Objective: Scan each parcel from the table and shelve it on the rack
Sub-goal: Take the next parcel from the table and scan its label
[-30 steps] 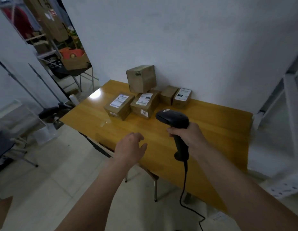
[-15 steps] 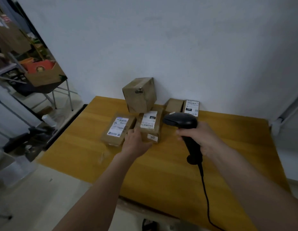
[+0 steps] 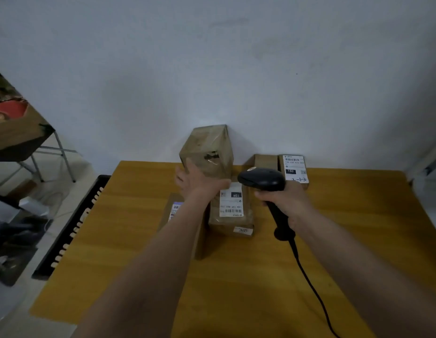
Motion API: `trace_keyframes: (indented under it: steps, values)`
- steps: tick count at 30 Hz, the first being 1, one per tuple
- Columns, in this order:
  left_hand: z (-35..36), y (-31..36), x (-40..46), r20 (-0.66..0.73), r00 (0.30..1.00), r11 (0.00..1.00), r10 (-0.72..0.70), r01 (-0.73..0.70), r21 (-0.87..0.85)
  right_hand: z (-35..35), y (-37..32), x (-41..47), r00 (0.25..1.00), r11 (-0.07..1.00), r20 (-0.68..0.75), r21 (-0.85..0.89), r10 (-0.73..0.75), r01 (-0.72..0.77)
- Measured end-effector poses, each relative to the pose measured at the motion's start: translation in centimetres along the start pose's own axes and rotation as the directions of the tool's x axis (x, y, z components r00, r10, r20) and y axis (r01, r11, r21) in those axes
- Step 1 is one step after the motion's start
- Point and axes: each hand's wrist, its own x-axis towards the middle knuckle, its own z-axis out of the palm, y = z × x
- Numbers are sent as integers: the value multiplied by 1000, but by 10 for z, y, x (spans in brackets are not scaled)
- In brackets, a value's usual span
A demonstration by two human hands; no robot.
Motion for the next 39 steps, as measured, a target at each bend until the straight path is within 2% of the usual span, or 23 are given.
trace_keyframes:
  steps: [8, 14, 18, 26, 31, 35, 39]
  values:
    - [1, 40, 57, -11, 1000, 1000, -1, 1, 14, 5, -1, 39, 997, 999, -61, 32, 45, -43]
    - [5, 52, 84, 42, 993, 993, -109, 107, 53, -7, 3, 50, 994, 996, -95, 74, 56, -49]
    - [5, 52, 84, -8, 992, 991, -124, 124, 54, -18, 8, 50, 994, 995, -100, 90, 46, -37]
    - [11, 44, 27, 7, 1000, 967, 28, -26, -253, -49, 12, 38, 988, 995, -153, 98, 18, -3]
    - [32, 43, -30, 158, 983, 892, 89, -8, -453, -79, 17, 23, 975, 987, -221, 151, -13, 47]
    - [58, 39, -71, 327, 943, 820, 68, 134, -557, -109, 28, 8, 967, 984, -253, 170, -17, 62]
    - [97, 20, -101, 508, 861, 749, 30, 317, -581, -133, 51, -3, 955, 989, -296, 148, 26, 19]
